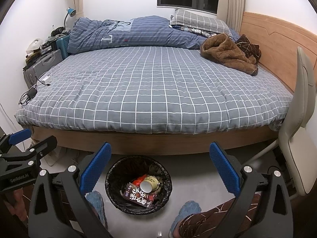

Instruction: Collect trash

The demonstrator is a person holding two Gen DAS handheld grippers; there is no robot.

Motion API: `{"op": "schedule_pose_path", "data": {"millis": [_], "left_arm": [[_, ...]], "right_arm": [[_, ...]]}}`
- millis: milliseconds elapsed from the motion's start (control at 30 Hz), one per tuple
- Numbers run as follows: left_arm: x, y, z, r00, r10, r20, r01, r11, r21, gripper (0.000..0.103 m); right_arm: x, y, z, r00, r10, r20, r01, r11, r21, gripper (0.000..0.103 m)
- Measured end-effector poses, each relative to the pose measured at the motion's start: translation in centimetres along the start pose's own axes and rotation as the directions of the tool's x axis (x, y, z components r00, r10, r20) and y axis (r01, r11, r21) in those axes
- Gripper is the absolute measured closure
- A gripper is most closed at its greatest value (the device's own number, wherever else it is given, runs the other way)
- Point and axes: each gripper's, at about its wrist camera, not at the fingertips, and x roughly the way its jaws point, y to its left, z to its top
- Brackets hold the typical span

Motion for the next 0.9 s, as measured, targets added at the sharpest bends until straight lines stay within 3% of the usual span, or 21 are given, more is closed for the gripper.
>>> {"op": "schedule_pose_path", "data": {"millis": [900], "left_arm": [[-0.08, -0.44, -0.22, 0.999, 0.035, 0.017, -0.035, 0.999, 0.030, 0.006]], "right_arm": [[0.03, -0.03, -0.05, 1.000, 0.001, 0.001, -0.001, 1.000, 0.000, 0.008]]}}
